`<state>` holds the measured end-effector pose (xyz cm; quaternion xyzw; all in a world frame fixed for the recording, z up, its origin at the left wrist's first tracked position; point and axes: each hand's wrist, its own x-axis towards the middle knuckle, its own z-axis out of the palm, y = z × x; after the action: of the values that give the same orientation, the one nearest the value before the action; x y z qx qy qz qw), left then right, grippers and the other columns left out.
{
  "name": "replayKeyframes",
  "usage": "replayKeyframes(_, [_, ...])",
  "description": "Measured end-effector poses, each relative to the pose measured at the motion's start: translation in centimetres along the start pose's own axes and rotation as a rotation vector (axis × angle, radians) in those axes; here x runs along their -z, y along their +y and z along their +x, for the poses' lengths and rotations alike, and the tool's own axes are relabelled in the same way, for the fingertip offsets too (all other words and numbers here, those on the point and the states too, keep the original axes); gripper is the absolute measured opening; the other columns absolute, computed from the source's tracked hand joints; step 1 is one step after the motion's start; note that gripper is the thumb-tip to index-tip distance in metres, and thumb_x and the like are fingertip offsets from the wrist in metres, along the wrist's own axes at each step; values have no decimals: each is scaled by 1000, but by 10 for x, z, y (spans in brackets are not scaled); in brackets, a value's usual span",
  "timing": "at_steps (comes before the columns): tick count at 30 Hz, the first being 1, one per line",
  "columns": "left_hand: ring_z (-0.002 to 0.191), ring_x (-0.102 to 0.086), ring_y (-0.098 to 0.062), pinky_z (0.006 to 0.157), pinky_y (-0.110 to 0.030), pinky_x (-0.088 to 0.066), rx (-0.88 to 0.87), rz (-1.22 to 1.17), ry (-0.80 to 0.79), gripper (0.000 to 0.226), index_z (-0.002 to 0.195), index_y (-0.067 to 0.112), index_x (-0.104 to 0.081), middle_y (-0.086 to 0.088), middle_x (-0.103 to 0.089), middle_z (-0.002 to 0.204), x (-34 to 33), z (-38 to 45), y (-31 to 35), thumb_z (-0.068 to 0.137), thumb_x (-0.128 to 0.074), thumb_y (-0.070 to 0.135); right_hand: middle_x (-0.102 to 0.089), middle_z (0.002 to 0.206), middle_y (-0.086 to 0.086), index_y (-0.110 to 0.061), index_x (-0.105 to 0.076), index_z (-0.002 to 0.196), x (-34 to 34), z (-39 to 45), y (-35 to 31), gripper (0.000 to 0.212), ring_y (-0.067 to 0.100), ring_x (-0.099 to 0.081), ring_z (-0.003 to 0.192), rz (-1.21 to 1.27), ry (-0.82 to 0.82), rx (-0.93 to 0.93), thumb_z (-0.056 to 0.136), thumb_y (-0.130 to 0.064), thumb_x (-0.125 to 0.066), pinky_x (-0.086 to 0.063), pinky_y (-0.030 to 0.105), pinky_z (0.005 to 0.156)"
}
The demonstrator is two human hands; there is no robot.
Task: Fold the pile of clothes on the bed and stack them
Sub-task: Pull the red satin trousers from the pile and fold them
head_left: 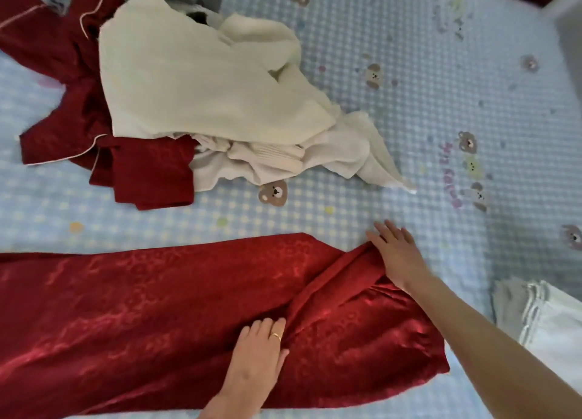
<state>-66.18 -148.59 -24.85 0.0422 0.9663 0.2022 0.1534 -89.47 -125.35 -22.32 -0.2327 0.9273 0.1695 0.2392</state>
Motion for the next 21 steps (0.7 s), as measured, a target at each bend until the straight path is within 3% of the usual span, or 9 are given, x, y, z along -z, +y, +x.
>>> replayKeyframes(3, [58,-61,-13,54,-21,-52,44,-34,42,42,78,17,-72,5,-62,67,0,17,16,41,-90,23,-37,147,4,-16,-47,129,-6,13,24,47,21,-8,147,-48,-56,108,85,-1,-49,5,45,118])
replayKeyframes(5, [56,-60,-14,52,-22,-50,21,-28,74,35,75,20,-68,6,-59,66,1,16,21,46,-87,14,-60,118,1,-15,-56,109,-3,-3,38,29,24,-36,135,29,42,141,81,-7,-55,2,44,119])
replayKeyframes(7, [56,-58,-16,56,-27,-47,-52,-27,97,33,83,23,-60,4,-55,71,2,4,21,56,-76,12,-63,91,1,-13,-60,96,-5,-42,55,23,25,-57,104,85,229,152,74,-10,-66,-14,43,118])
replayKeyframes(9, [57,-57,-16,60,-23,-39,-160,-13,65,37,87,25,-53,4,-49,78,1,-12,24,54,-67,16,-59,79,0,-14,-59,87,-16,-96,72,24,25,-58,82,145,399,157,67,-9,-71,-32,42,105])
replayKeyframes(12, [69,-49,-15,56,-21,-44,-227,49,-111,45,73,23,-72,0,-44,86,-10,-34,30,30,-80,21,-56,75,-1,-20,-50,84,-53,-179,80,31,22,-48,78,258,365,194,58,-15,-67,-36,35,84])
replayKeyframes(15, [61,-58,-13,53,-19,-43,-250,177,-218,21,68,32,-69,2,-47,87,-21,-40,39,57,-64,48,-60,80,-5,-23,-62,82,-108,-231,77,32,18,-58,80,314,221,194,54,-14,-76,-35,28,79])
replayKeyframes(17, [59,-55,-8,59,-22,-37,-289,170,-211,53,62,32,-70,6,-49,82,-28,-34,48,83,-38,67,-63,91,-5,-21,-66,90,-139,-246,73,31,19,-64,86,486,232,48,63,-9,-71,-38,27,82])
replayKeyframes(18, [66,-50,-7,63,-24,-35,-293,120,-131,65,64,29,-71,8,-51,81,-28,-25,58,92,-22,61,-62,96,-4,-19,-64,95,-150,-250,70,28,20,-63,89,645,266,-121,71,-6,-66,-41,28,81])
replayKeyframes(21, [83,-52,-11,75,-24,-41,-236,-54,23,51,89,19,-71,5,-63,89,-15,35,110,96,-29,47,-54,96,0,-12,-58,102,-167,-244,63,20,23,-61,85,1060,406,-668,84,-10,-67,-50,34,74])
